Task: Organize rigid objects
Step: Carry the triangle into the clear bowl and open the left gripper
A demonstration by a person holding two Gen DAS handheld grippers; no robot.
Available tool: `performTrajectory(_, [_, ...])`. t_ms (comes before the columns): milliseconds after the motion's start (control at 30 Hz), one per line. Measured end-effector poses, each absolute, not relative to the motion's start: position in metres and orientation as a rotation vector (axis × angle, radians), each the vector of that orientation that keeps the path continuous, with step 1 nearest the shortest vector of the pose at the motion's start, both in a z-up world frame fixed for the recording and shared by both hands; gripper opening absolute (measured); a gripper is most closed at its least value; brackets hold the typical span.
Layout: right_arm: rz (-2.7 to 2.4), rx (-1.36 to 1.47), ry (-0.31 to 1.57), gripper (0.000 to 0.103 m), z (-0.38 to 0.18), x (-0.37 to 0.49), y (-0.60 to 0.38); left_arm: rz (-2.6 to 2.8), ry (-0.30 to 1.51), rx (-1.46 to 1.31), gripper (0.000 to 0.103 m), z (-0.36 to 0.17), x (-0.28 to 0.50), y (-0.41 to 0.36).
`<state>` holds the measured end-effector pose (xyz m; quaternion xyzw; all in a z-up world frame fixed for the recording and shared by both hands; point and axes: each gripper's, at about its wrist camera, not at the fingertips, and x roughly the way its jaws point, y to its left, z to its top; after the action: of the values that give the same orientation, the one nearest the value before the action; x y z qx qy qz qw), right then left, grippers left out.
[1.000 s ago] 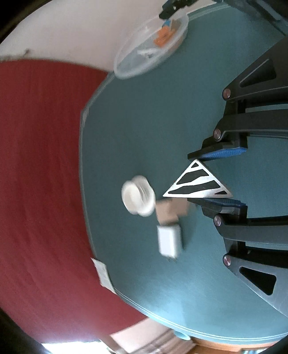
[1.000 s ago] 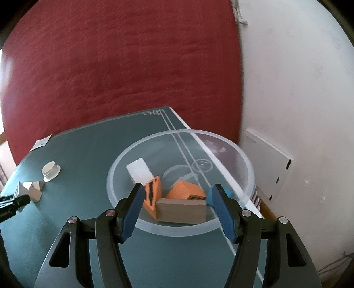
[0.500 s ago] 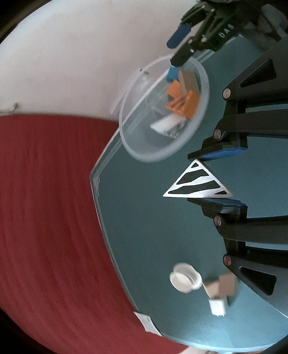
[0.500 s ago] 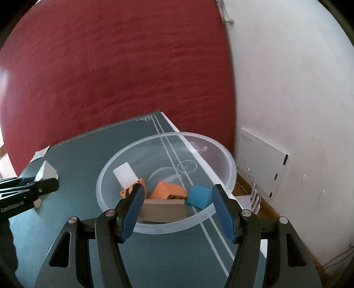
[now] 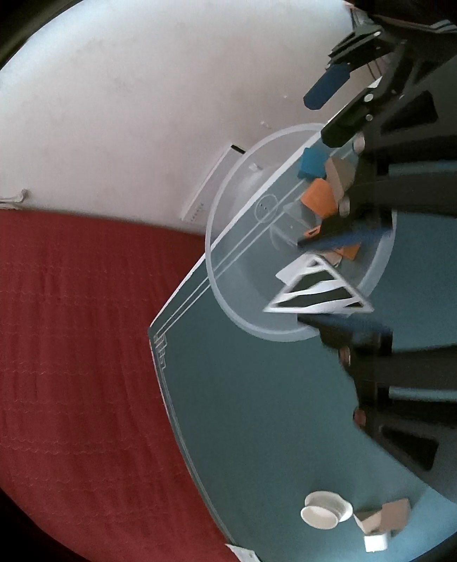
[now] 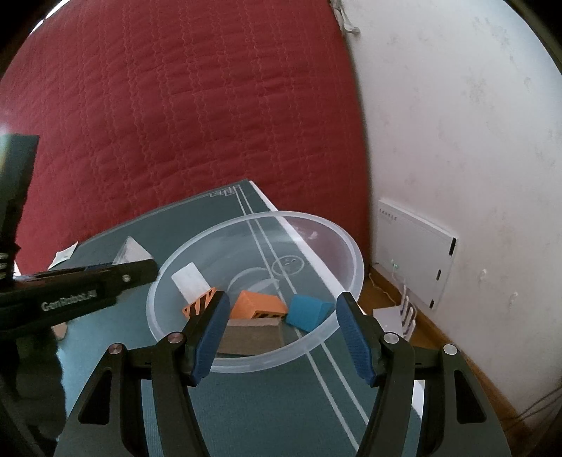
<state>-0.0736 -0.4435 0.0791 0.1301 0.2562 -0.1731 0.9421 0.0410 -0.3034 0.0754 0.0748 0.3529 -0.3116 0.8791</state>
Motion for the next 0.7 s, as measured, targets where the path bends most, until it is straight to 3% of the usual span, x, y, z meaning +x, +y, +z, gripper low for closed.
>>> performTrajectory(33, [-0.353, 0.265, 0.523, 0.064, 0.079, -0.073, -0.444, -0.644, 0.731, 0.146, 0.082, 0.075, 0.041, -0.301])
performTrajectory(67, [-0.356, 0.266, 0.521, 0.064, 0.079, -0.073, -0.444, -0.632, 0.716, 0.131, 0.085, 0.075, 0.041, -0.298])
performTrajectory(700, [-0.364, 0.241, 0.504, 0.065, 0.08, -0.074, -0.44, -0.509, 0.775, 0.145, 0.088, 0.039, 0.043, -0.27])
